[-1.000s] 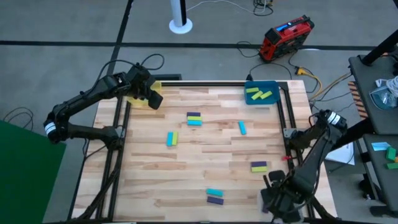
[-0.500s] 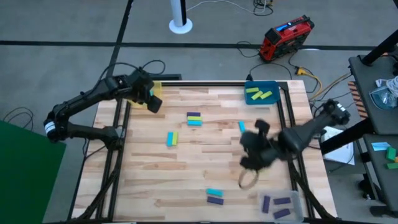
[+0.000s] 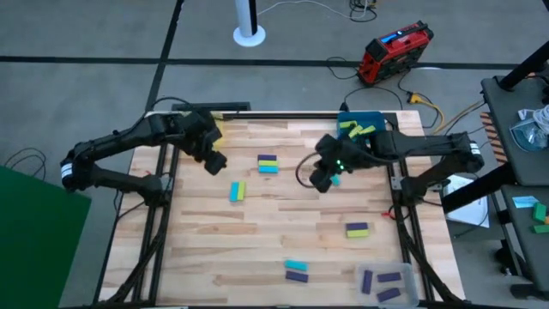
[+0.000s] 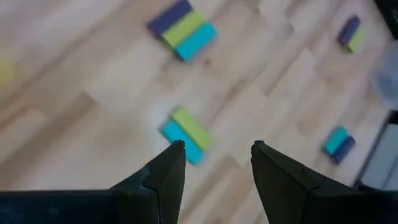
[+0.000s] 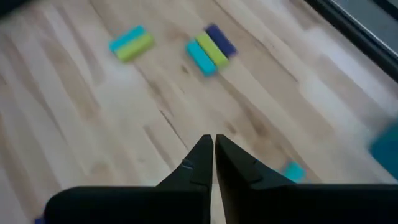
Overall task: Sort blocks
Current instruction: Put the light blue block into the yellow bin
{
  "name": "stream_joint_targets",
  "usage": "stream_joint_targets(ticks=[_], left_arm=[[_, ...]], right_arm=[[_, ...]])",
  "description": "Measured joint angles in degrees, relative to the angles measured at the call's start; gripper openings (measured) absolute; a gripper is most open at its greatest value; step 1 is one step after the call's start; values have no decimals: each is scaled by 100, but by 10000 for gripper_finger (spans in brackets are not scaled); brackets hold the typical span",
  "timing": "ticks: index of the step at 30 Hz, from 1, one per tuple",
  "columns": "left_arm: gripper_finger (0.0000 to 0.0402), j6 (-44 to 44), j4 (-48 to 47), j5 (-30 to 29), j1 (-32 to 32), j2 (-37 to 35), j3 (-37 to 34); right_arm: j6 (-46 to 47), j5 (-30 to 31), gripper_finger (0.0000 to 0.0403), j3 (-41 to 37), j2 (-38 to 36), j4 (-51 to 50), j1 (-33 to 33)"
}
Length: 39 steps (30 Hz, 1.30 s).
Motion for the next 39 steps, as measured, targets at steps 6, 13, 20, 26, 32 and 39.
stream_joint_targets(ticks=[6, 13, 20, 26, 32, 39], left_arm=[[162, -800, -90, -13, -572, -1, 0], [162, -2251, 160, -885, -1639, 20, -261], [109, -3380, 1520, -1419, -2067, 106, -1355], [14, -4243, 1661, -2056, -2056, 412, -2070], [19, -4082, 2428, -1818, -2058, 814, -2260], [2, -3964, 2553, -1790, -2049, 1481, -2249]], right_arm=[[-530, -243, 9, -93, 0, 843, -490], [-608, 211, 12, -215, 0, 903, -685], [-842, 343, 13, -247, 0, 908, -906], [-1156, 344, 13, -247, 0, 945, -1187], [-1371, 346, 13, -247, 0, 958, -1411], [-1529, 345, 13, -247, 0, 971, -1498]])
